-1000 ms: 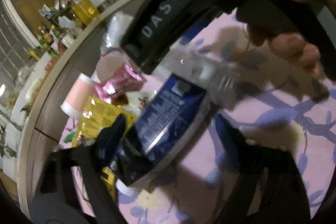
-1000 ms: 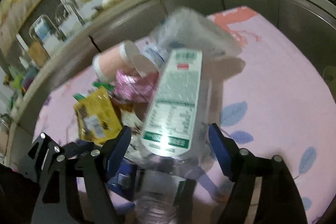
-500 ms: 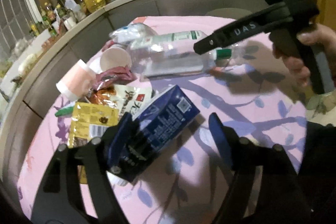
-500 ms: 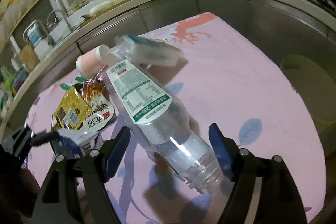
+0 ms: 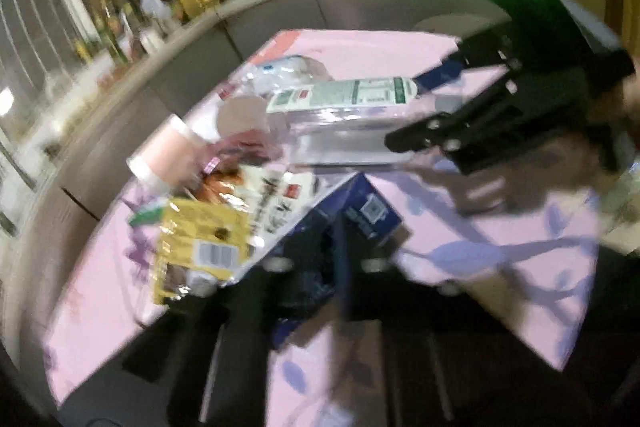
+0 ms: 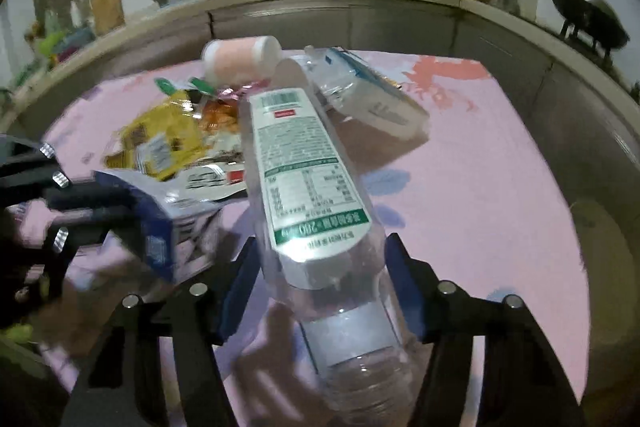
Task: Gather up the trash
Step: 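Lift the bottle and carton and carry both tools toward the beige bin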
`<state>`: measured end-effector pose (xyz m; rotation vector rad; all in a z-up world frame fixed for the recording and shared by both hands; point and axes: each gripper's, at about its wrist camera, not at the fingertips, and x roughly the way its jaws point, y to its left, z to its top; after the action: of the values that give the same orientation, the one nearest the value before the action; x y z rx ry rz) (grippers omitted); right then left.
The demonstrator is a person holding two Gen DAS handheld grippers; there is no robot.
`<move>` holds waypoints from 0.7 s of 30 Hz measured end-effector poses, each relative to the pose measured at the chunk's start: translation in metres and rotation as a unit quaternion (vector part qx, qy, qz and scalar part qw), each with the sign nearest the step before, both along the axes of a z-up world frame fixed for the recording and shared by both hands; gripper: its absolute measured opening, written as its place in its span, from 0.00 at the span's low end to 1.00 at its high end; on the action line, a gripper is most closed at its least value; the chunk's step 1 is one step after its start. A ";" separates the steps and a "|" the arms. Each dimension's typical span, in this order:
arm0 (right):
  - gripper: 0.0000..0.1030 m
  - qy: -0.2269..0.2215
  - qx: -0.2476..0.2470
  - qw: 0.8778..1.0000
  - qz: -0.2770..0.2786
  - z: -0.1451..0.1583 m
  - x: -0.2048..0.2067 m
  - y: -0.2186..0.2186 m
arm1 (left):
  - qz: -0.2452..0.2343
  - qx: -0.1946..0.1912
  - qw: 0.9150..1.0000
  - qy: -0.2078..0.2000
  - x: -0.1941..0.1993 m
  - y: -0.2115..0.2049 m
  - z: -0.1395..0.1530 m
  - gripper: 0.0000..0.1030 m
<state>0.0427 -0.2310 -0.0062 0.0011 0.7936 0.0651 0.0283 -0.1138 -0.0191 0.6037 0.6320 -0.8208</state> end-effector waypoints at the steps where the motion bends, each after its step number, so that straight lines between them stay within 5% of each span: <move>1: 0.58 -0.001 0.007 1.000 0.000 0.002 -0.006 -0.002 | 0.004 -0.009 1.000 0.013 0.001 0.002 0.000 0.01; 5: 0.58 0.001 0.063 0.998 -0.013 0.006 -0.037 -0.021 | 0.002 -0.013 1.000 -0.008 -0.006 0.007 -0.004 0.03; 7: 0.58 0.010 0.099 0.995 -0.032 0.003 -0.050 -0.034 | -0.015 0.005 1.000 -0.014 -0.012 0.002 -0.006 0.27; 8: 0.58 0.013 0.113 0.993 -0.037 0.001 -0.054 -0.038 | -0.019 0.025 0.999 -0.015 -0.013 -0.002 -0.009 0.63; 9: 0.58 0.015 0.127 0.991 -0.042 -0.001 -0.059 -0.041 | -0.022 0.037 0.999 -0.020 -0.012 -0.006 -0.011 0.77; 14: 0.58 0.012 0.163 0.985 -0.056 -0.010 -0.072 -0.043 | -0.063 0.098 0.991 -0.062 -0.011 -0.012 -0.021 0.77; 21: 0.58 0.006 0.185 0.980 -0.066 -0.012 -0.075 -0.046 | -0.106 0.131 0.979 -0.111 -0.002 -0.016 -0.010 0.77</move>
<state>-0.0323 -0.2768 -0.0180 0.4069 0.7818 0.0856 0.0260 -0.1301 -0.0293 1.0019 0.4787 -0.8587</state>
